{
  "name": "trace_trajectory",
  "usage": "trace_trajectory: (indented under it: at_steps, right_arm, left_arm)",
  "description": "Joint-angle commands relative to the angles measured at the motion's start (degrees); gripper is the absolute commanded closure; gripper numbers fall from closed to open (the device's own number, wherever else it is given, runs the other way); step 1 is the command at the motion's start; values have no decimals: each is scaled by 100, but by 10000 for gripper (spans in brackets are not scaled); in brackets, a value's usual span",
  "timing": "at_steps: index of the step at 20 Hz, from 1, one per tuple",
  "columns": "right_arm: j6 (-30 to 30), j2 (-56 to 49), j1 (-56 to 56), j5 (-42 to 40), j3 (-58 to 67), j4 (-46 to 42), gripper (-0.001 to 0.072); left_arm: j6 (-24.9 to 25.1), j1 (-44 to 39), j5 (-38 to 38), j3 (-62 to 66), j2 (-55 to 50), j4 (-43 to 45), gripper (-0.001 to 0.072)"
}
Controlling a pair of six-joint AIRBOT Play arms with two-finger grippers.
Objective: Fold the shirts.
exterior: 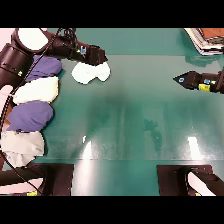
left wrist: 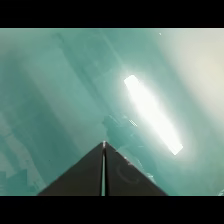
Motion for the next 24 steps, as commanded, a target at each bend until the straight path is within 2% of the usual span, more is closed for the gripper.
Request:
trace_trajectory:
  at_steps: [1,17,18,19,20,22,24]
  right_arm:
    - [2,-2,4,2,0,2,700]
    - [2,-2,4,4,0,52,700]
    - [2,-2,4,13,0,52,700]
    - [2,-2,4,31,0,52,700]
    - [2,-2,4,68,0,52,700]
    - [2,-2,9,131,0,50,700]
    - [2,-2,9,177,0,50,700]
  left_arm:
    - [2,4,0,0,2,0,679]
    - [39,4,151,0,-4,96,678]
    - [50,4,343,0,-4,479,548]
    - [-4,4,553,0,-17,990,184]
    - [-415,31,826,0,-76,1646,92]
    - [-1108,273,1143,0,-378,2411,90]
    - [-1202,649,1357,0,-909,2243,89]
